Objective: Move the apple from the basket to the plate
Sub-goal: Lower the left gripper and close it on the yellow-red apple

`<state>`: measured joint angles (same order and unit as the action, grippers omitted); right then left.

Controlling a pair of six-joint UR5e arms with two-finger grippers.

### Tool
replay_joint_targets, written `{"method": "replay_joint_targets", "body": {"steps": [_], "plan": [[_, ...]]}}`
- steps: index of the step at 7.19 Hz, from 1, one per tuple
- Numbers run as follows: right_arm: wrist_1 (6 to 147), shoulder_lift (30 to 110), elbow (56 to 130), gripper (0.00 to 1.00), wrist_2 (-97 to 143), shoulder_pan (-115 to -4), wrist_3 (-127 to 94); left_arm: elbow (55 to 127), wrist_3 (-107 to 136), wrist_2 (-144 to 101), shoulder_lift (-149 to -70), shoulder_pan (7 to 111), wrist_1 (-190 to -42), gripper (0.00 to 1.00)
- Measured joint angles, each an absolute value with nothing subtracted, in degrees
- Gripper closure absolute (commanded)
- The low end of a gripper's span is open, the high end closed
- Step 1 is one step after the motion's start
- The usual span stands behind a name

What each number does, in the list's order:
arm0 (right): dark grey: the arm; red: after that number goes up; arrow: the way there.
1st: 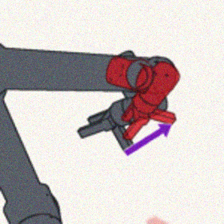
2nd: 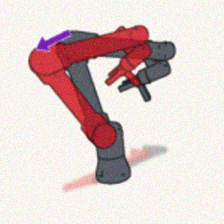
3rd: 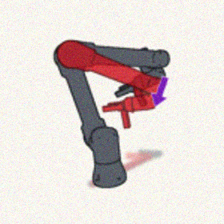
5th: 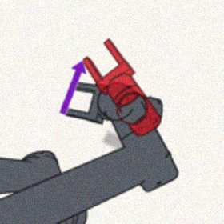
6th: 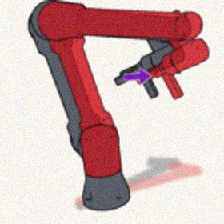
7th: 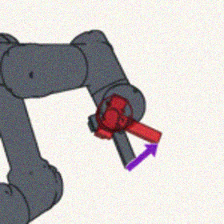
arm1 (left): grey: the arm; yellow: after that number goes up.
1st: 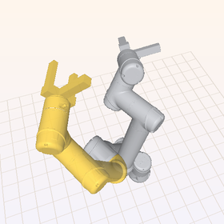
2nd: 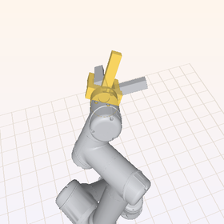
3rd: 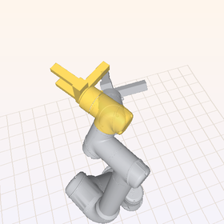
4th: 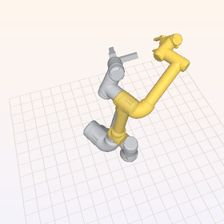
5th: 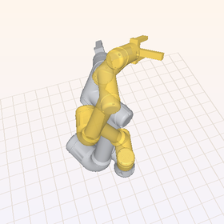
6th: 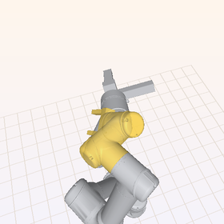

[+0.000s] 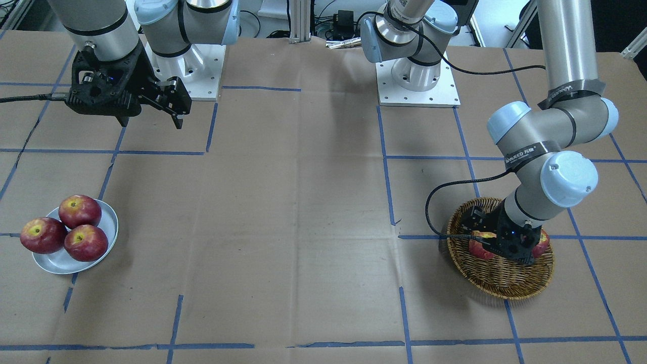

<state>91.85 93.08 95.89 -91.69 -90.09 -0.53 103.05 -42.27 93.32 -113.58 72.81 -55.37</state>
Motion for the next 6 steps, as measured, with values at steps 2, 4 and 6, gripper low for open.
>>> {"method": "replay_joint_targets", "body": {"steps": [2,4,6], "plan": [[91.9,93.1,95.9,0.0,-91.7,-90.1,-0.5,103.0,-42.2,93.3,-115.8,72.8,-53.5,0.3],[91.9,93.1,95.9,0.0,-91.7,-90.1,-0.5,103.1,-42.3,93.4,-116.6,72.8,-52.7,0.54],[91.9,93.1,95.9,0.0,-91.7,-90.1,-0.5,103.0,-42.1,93.5,-116.6,72.8,-52.5,0.61]]}}
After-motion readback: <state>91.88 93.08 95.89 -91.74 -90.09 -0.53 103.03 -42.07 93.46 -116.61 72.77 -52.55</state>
